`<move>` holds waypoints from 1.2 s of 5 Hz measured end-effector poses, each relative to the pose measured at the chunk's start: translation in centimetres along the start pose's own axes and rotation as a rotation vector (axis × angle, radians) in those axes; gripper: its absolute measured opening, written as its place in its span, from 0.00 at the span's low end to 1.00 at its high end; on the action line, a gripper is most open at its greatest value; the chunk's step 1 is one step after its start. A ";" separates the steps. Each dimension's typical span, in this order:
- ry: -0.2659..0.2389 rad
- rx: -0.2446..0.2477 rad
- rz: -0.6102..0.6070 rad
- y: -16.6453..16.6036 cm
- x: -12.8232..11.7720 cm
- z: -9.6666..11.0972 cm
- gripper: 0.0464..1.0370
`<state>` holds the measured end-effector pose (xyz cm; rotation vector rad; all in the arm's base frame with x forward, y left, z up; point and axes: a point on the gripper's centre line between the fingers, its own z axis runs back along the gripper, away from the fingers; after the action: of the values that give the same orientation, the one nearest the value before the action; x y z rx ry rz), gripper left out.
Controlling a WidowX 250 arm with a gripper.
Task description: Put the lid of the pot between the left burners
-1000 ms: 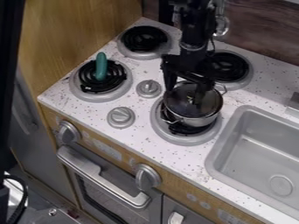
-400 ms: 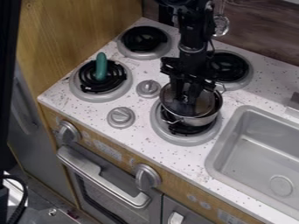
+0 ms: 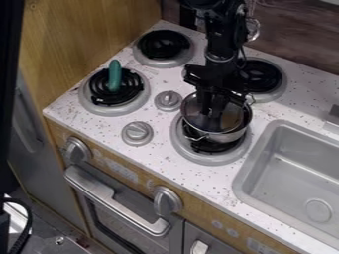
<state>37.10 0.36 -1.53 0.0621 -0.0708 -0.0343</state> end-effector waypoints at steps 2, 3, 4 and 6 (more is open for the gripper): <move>-0.094 -0.020 0.164 7.9 2.7 3.6 0.23; -0.121 -0.034 0.182 10.5 4.4 4.5 0.23; -0.106 -0.040 0.186 12.3 5.4 2.2 0.23; -0.081 0.009 0.178 13.9 6.3 -2.0 0.23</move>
<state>43.95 14.13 -2.25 0.0635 -0.1572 0.1419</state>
